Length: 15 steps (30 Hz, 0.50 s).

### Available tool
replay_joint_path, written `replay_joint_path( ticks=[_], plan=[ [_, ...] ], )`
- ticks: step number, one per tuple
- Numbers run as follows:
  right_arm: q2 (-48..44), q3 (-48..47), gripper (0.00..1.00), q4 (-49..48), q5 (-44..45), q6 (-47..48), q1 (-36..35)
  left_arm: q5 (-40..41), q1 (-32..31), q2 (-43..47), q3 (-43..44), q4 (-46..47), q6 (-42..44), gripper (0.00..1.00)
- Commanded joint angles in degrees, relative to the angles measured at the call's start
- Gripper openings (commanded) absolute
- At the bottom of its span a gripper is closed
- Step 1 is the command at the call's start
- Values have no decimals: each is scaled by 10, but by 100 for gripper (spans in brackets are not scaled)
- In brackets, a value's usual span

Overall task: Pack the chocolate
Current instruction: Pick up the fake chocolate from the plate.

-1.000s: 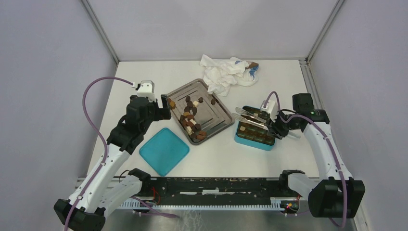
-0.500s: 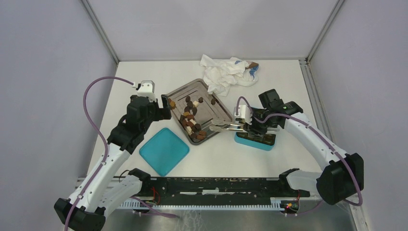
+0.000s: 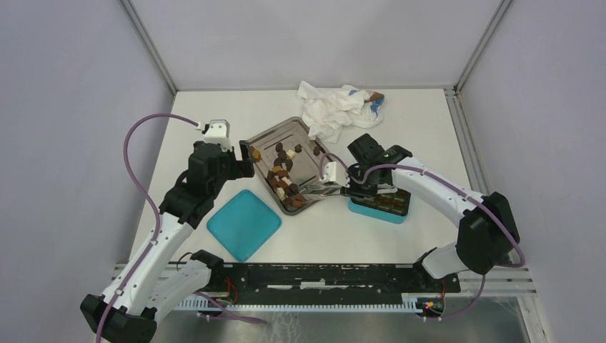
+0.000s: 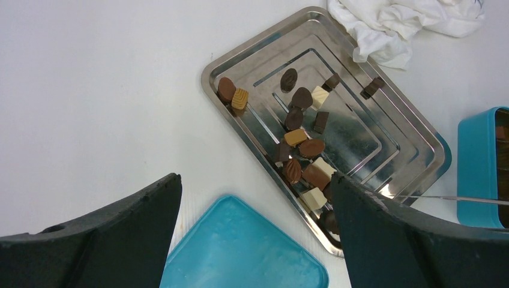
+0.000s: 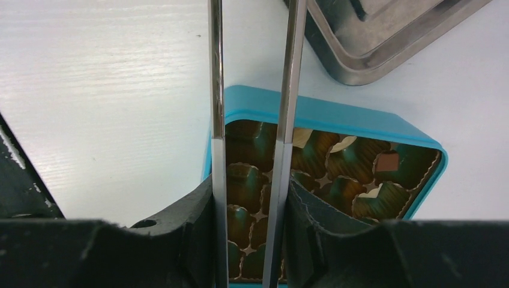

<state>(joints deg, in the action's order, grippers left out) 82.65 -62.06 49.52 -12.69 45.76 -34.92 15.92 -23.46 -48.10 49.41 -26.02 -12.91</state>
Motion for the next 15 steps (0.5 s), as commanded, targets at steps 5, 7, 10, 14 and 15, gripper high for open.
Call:
replay_joint_path(
  ticks=[5,7,10,14,15],
  plan=[
    [43,-51,41,-21,49,-22,-22,-9,4,5,1,24,33,98],
    [48,-52,41,-20,49,-22,-25,-9,4,6,1,24,33,98],
    [55,-57,41,-18,49,-23,-29,-10,4,8,1,24,33,98],
    [63,-58,41,-18,48,-24,-36,-10,4,8,1,24,32,98],
    [66,-59,41,-17,47,-24,-37,-10,4,9,1,24,33,98]
  ],
)
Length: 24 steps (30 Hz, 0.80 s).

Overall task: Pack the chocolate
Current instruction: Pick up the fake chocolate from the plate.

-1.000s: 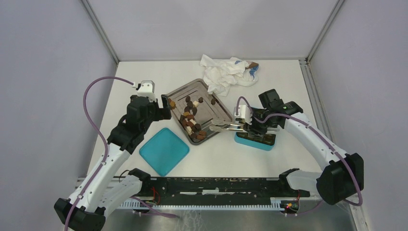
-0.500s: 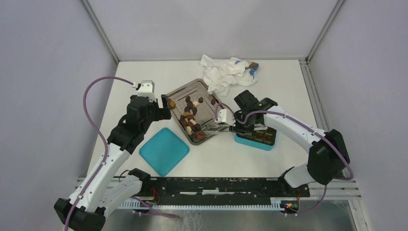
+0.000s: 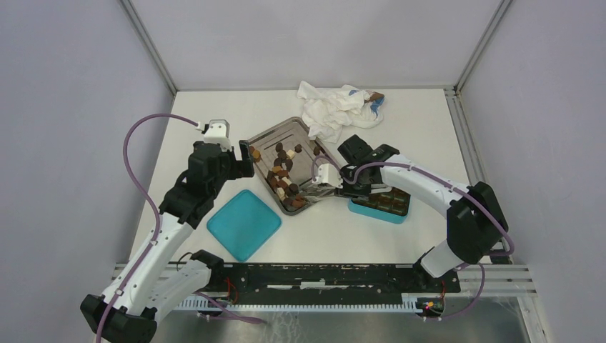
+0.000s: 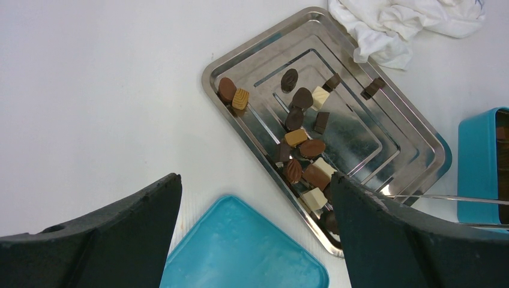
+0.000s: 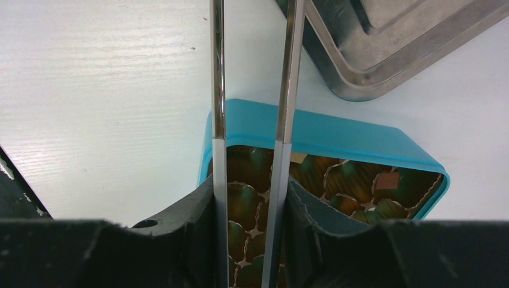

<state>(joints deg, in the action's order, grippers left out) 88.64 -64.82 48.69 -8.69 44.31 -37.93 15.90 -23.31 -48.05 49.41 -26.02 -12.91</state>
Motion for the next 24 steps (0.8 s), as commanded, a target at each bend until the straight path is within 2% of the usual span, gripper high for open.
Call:
replay_joint_path(
  ticks=[1,16,24],
  plan=[
    [8,-33,41,-9,7,-10,-8,-9,3,9,1,24,33,98],
    [52,-65,40,-11,7,-14,-18,-10,4,9,1,24,33,98],
    [56,-71,25,-12,14,-18,-19,-10,3,11,1,24,33,98]
  ],
)
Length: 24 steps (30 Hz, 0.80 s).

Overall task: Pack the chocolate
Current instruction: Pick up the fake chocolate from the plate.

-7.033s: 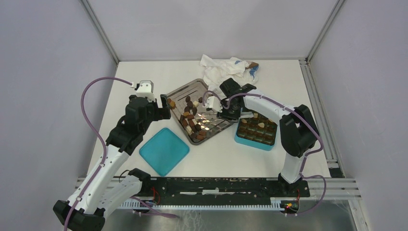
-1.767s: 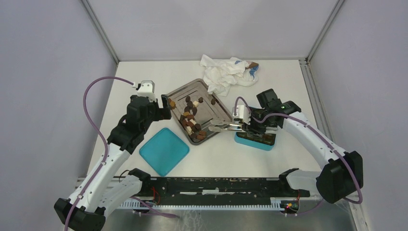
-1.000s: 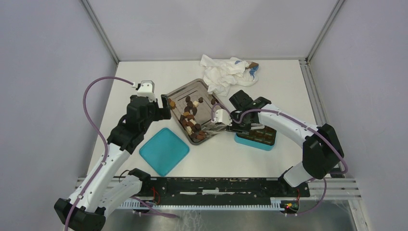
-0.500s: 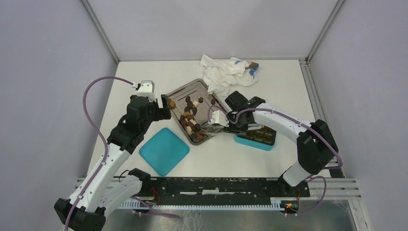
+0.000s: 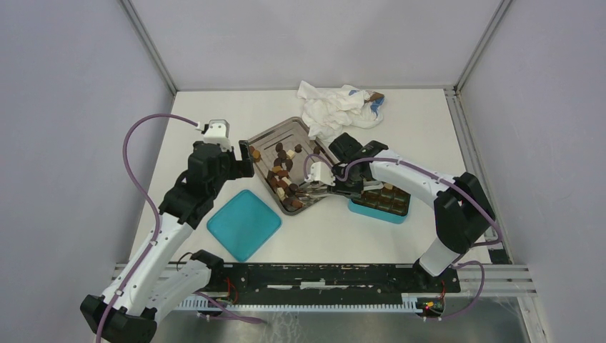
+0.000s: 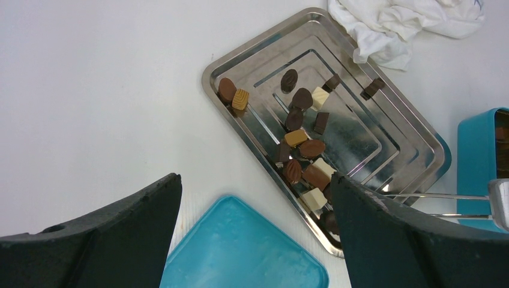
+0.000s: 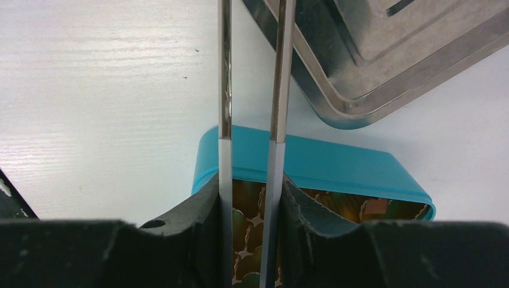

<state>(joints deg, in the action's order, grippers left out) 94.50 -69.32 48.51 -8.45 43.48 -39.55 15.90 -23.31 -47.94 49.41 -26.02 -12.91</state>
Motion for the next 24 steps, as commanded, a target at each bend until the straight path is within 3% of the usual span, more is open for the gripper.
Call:
replay_joint_path(
  ticks=[1,9,18,24],
  plan=[
    [-5,-27,22,-12,15,-12,-3,-10,3,10,1,24,33,98],
    [-40,-17,4,-17,21,-16,0,-9,3,12,0,24,33,98],
    [-109,11,0,-17,-42,-19,36,-9,3,11,0,25,33,98],
    [-174,52,0,-22,-116,-12,100,-26,3,10,-2,28,35,98]
  ],
)
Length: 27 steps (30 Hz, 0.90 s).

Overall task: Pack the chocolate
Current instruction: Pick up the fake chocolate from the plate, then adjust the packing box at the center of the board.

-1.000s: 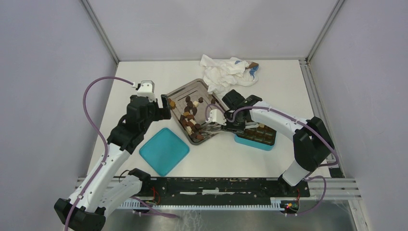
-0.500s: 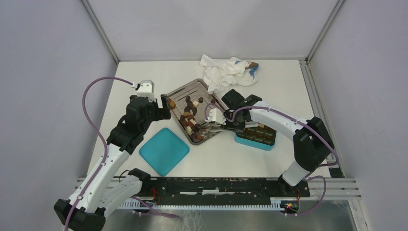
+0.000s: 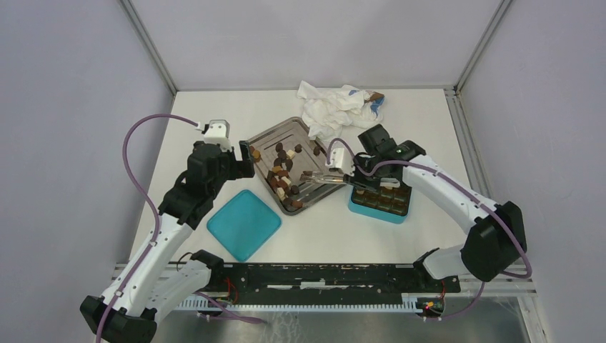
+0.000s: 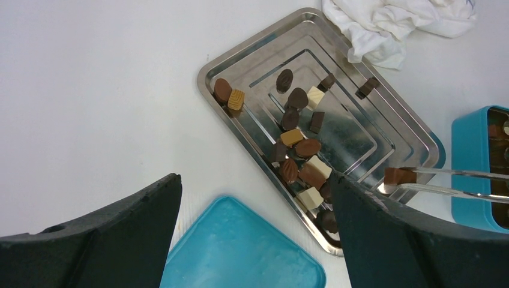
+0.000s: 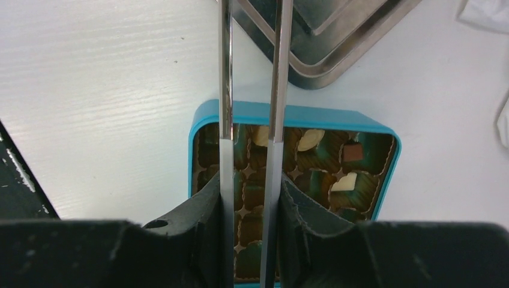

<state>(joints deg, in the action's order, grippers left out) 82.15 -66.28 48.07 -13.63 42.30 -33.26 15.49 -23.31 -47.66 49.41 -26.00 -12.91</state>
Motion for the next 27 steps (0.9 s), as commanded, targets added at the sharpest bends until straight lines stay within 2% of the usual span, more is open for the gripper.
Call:
replay_joint_path(
  ticks=[1,6,10,14,17,19,22,24,27],
  plan=[
    [-61,31,0,-18,-72,1,50,-29,4,7,-3,30,35,98],
    [-134,80,0,-27,-120,2,140,-108,3,2,-7,43,42,98],
    [-192,119,0,-52,-143,-8,201,-222,4,-23,-8,61,26,98],
    [-229,137,0,-74,-180,-26,289,-351,1,-71,-1,92,-68,93],
    [-242,155,0,-102,-220,-42,351,-397,-18,-102,-23,168,-178,88],
    [-245,175,0,-126,-247,-56,381,-368,-59,-121,-39,218,-236,87],
    [-244,186,0,-148,-265,-72,403,-238,-165,-158,-36,254,-257,87],
    [-251,190,0,-157,-259,-79,409,-172,-224,-210,-17,271,-257,80],
    [-272,215,0,-187,-232,-98,410,-109,-266,-305,35,284,-249,70]
  ],
)
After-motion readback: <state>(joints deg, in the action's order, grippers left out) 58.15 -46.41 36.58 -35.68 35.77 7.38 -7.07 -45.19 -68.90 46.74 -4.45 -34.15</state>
